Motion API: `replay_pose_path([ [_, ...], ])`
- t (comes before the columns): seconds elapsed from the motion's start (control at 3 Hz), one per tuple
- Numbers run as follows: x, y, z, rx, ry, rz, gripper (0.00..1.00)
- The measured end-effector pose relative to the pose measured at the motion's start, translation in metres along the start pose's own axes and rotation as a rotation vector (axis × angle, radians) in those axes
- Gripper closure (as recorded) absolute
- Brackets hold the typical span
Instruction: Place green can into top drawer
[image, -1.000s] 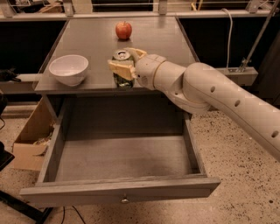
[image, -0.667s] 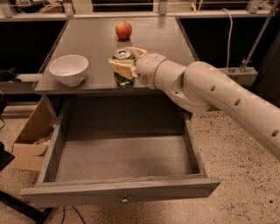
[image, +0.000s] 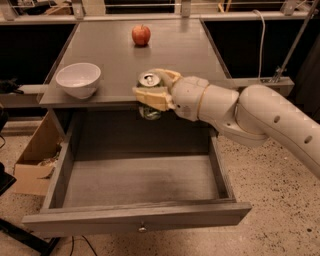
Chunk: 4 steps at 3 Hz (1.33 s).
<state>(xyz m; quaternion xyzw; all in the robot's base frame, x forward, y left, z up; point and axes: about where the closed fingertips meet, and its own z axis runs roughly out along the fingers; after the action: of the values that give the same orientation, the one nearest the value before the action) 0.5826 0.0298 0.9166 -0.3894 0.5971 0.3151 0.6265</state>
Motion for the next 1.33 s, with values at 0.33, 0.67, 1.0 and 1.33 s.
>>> replay_pose_path([
  [0.33, 0.016, 0.024, -0.024, -0.099, 0.001, 0.027, 1.0],
  [0.67, 0.055, 0.032, -0.024, -0.176, 0.033, 0.073, 1.0],
  [1.0, 0.093, 0.042, -0.001, -0.25, 0.074, 0.073, 1.0],
  [1.33, 0.138, 0.061, 0.04, -0.261, 0.072, 0.021, 1.0],
])
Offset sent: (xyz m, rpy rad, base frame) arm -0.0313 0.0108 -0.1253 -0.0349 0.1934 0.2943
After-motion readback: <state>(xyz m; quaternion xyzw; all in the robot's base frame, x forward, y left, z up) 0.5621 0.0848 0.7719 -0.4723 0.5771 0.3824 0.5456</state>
